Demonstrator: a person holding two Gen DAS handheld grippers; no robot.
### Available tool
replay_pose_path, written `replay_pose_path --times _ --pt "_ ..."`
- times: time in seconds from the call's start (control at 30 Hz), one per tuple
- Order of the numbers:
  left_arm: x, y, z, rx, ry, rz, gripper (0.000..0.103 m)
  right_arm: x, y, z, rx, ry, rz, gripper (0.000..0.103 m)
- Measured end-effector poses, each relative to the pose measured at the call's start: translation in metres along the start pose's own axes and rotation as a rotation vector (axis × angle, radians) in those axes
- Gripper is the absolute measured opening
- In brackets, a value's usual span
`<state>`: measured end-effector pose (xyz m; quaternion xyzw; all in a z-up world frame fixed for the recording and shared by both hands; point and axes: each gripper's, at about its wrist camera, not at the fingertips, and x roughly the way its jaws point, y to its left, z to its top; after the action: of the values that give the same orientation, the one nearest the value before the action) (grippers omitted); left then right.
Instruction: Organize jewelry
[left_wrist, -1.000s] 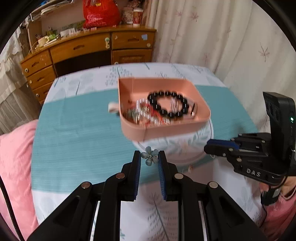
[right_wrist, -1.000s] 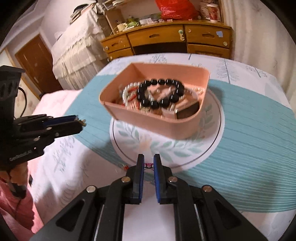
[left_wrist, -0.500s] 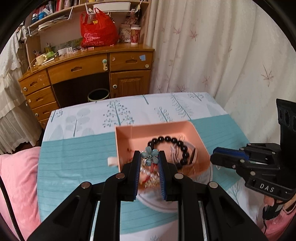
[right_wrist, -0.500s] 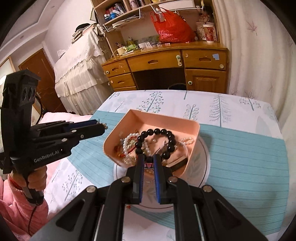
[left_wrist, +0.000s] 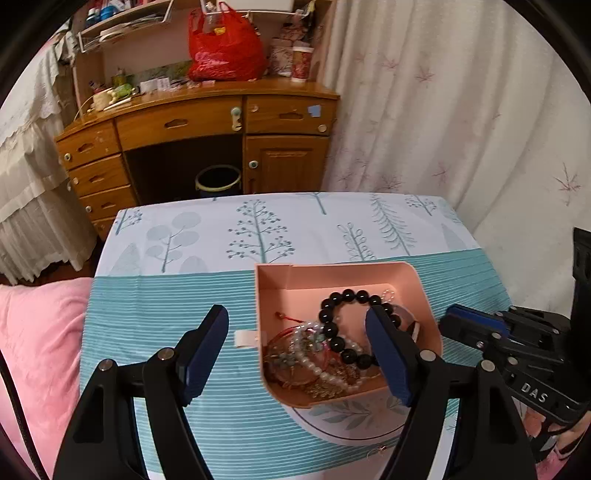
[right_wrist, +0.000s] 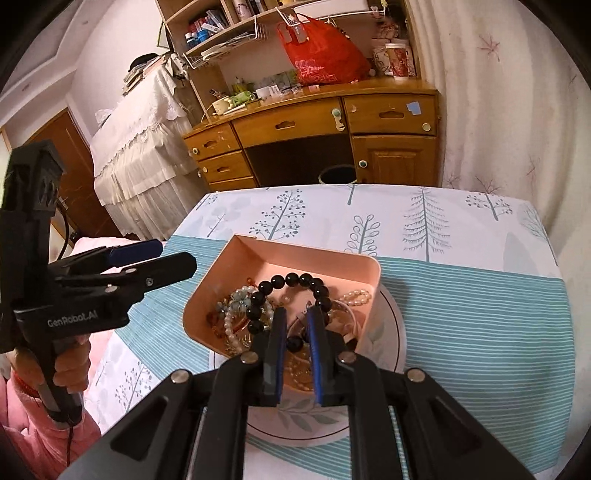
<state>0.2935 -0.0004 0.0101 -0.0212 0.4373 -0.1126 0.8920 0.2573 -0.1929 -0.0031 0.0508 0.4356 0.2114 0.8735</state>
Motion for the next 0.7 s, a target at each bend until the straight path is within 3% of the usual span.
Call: replay_pose_path --times 0.13,0.2,0.57,0.7 --pt "-0.002 0.004 0.000 -0.020 0.060 0.045 0.079 -0.006 0.007 -0.004 -0.010 -0.003 0.022 0.019" --pt "-0.005 0.004 -0.001 -0.018 0.071 0.040 0.079 -0.008 0.011 -0.006 -0.007 -0.001 0.037 0.033" --pt "-0.019 0.007 -0.002 -0.006 0.075 0.095 0.081 -0.001 0.047 -0.048 -0.100 0.069 -0.014 0.034" --pt "-0.016 0.011 -0.002 -0.016 0.100 0.091 0.081 0.012 0.051 -0.070 -0.112 0.137 0.001 0.034"
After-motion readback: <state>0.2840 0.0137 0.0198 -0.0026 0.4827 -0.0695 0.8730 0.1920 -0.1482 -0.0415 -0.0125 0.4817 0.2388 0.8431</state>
